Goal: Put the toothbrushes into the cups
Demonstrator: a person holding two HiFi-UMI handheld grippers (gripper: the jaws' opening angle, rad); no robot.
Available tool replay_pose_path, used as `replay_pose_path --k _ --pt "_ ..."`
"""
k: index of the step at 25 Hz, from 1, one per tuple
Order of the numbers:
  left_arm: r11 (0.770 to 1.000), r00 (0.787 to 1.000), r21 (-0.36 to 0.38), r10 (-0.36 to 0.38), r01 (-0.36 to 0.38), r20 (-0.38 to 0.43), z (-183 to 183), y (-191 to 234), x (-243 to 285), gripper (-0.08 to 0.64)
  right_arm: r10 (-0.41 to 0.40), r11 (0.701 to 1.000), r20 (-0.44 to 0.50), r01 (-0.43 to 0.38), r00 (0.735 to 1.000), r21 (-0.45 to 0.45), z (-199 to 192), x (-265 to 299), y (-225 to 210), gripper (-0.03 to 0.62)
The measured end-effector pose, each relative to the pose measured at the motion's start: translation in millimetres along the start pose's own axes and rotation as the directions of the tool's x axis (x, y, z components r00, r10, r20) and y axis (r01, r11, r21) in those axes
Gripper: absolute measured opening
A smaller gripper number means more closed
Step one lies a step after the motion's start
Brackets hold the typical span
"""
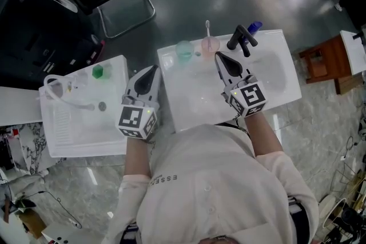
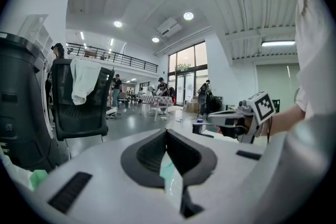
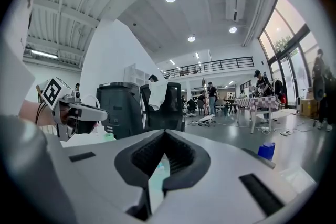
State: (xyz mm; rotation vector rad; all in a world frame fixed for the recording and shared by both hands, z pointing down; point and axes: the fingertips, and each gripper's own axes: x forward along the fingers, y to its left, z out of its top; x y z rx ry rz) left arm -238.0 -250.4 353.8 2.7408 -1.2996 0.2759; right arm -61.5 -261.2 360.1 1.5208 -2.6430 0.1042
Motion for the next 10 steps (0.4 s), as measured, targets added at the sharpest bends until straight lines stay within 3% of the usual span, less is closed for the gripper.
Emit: replay_pose_path --k 10 --pt "1.0 1.0 -0.007 0.009 -0.009 -0.005 -4 -1 3 0.002 -0.013 0.999 0.04 0.015 0.999 -0.034 9 5 -1 0.014"
